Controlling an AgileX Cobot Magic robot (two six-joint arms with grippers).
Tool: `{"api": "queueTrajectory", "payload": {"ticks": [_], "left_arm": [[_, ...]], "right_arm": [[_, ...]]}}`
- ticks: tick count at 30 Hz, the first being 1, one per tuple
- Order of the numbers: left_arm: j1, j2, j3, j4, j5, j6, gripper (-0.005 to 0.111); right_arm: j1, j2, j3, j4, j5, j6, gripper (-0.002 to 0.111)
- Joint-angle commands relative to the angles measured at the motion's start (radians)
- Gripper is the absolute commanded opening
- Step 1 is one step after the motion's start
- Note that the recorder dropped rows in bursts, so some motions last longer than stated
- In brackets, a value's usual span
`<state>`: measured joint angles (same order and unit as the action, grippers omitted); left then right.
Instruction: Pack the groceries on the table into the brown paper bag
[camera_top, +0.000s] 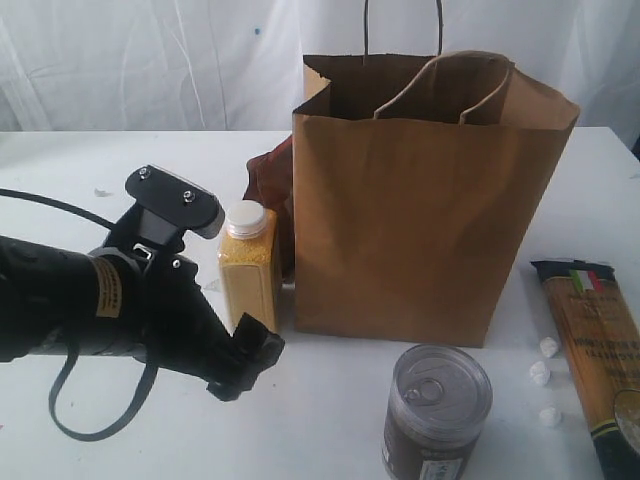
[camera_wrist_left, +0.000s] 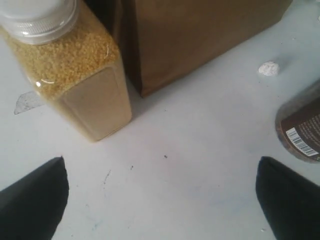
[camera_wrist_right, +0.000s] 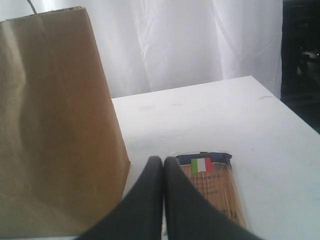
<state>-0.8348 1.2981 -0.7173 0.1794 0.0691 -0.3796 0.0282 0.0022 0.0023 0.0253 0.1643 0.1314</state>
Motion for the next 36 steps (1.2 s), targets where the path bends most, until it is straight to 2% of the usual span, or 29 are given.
{"api": "queueTrajectory", "payload": {"ticks": [1, 6, 8, 10, 14, 21, 25, 28, 33, 36], "left_arm": [[-0.005, -0.004, 0.008, -0.003, -0.002, -0.009, 0.087], [-0.005, -0.004, 0.008, 0.001, -0.009, -0.006, 0.039], [-0.005, -0.004, 0.008, 0.017, -0.022, -0.006, 0.025], [-0.005, -0.004, 0.008, 0.05, -0.041, 0.005, 0.016], [-0.005, -0.004, 0.008, 0.114, -0.069, 0.097, 0.016], [-0.005, 0.0, 0.008, 0.128, -0.121, 0.272, 0.028], [-0.003, 0.0, 0.003, 0.128, -0.13, 0.413, 0.023], [0.014, 0.0, -0.015, 0.095, -0.122, 0.346, 0.001], [0.105, 0.0, -0.026, 0.048, -0.205, 0.224, 0.0], [0.177, 0.0, -0.026, 0.03, -0.219, 0.207, 0.0]], "right_arm": [[0.003, -0.002, -0.002, 0.001, -0.002, 0.004, 0.0], [0.003, -0.002, -0.002, 0.001, -0.002, 0.004, 0.0], [0.003, -0.002, -0.002, 0.001, -0.002, 0.004, 0.0], [0.003, -0.002, -0.002, 0.001, -0.002, 0.004, 0.0], [0.003, -0.002, -0.002, 0.001, -0.002, 0.004, 0.0], [0.003, -0.002, -0.002, 0.001, -0.002, 0.004, 0.0], [0.003, -0.002, -0.002, 0.001, -0.002, 0.004, 0.0], [0.003, -0.002, -0.002, 0.001, -0.002, 0.004, 0.0], [0.003, -0.002, -0.002, 0.001, -0.002, 0.004, 0.0], [0.003, -0.002, -0.002, 0.001, -0.002, 0.004, 0.0]]}}
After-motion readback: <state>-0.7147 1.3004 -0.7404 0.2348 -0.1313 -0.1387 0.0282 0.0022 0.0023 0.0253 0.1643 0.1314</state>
